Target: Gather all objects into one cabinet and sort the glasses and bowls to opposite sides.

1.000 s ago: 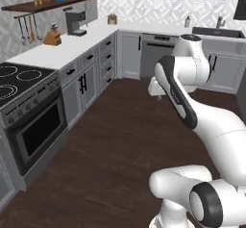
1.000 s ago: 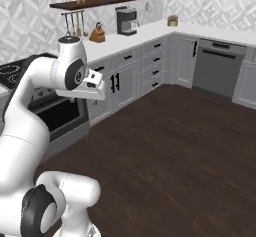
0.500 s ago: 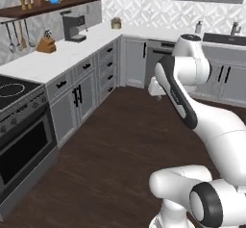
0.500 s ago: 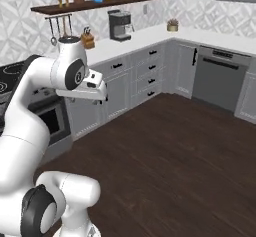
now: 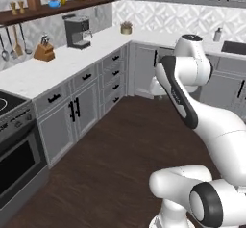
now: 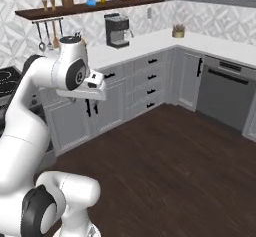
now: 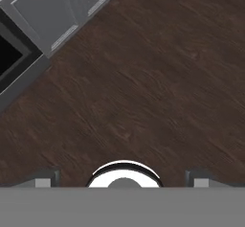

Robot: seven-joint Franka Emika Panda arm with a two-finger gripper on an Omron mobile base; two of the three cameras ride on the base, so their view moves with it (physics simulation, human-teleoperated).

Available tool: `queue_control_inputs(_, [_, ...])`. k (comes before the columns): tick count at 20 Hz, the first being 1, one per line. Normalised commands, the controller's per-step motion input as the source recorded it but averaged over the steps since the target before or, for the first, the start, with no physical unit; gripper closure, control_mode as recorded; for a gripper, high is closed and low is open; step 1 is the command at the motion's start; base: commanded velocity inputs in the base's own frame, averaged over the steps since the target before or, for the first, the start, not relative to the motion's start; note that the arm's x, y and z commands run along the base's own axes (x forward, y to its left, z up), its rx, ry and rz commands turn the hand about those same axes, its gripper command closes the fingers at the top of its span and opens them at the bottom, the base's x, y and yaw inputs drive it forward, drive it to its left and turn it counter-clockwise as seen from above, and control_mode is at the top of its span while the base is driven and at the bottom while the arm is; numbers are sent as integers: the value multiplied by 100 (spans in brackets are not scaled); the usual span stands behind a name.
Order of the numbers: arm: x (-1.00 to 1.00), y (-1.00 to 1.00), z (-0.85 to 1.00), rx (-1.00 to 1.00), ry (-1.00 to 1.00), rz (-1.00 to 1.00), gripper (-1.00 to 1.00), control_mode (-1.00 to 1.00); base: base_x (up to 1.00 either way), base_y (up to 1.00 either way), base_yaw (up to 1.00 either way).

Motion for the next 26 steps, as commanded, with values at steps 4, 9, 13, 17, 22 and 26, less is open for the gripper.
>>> queue_control_inputs(4, [0,0,0,0,0,0,-100,100,100,-32,30])
queue_control_inputs(9, [0,0,0,0,0,0,-100,100,100,-30,34])
queue_control_inputs(13, [0,0,0,0,0,0,-100,100,100,-27,37])
queue_control_inputs(17, [0,0,0,0,0,0,-100,100,100,-32,37])
queue_control_inputs(22, [0,0,0,0,0,0,-100,100,100,-42,41])
queue_control_inputs(26, [0,0,0,0,0,0,-100,100,98,-45,41])
